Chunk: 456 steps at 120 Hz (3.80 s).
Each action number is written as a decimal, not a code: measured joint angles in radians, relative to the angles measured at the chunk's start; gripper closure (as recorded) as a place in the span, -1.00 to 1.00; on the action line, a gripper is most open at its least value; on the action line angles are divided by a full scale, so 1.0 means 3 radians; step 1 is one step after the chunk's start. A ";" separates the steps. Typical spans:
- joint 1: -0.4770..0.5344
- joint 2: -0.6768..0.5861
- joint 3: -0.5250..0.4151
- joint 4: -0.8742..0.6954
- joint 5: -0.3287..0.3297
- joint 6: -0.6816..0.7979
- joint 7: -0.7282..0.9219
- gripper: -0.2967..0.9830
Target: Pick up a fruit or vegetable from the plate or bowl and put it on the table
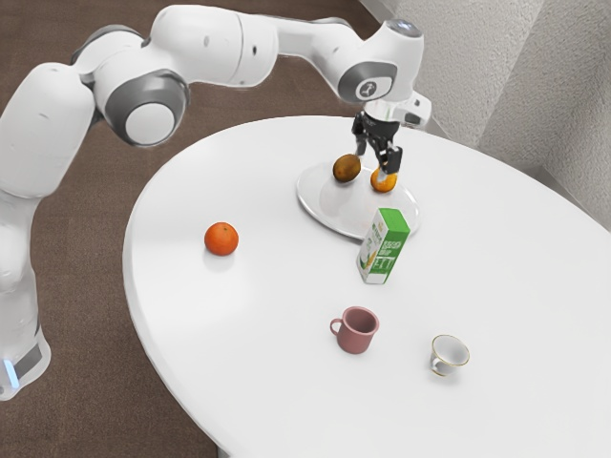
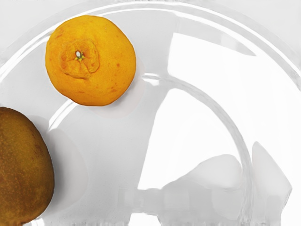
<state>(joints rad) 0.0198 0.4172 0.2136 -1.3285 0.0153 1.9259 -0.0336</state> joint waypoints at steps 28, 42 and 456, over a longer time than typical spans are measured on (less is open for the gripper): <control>0.0031 0.0027 0.0086 0.0020 -0.0005 -0.0110 -0.0004 -0.50; 0.0031 0.0048 0.0099 0.0024 -0.0021 -0.0023 -0.0005 -0.50; 0.0153 0.0916 0.0218 0.0460 -0.0393 0.0977 -0.0016 -0.47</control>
<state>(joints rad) 0.0656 0.6920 0.2791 -1.1905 -0.1027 2.2189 -0.0385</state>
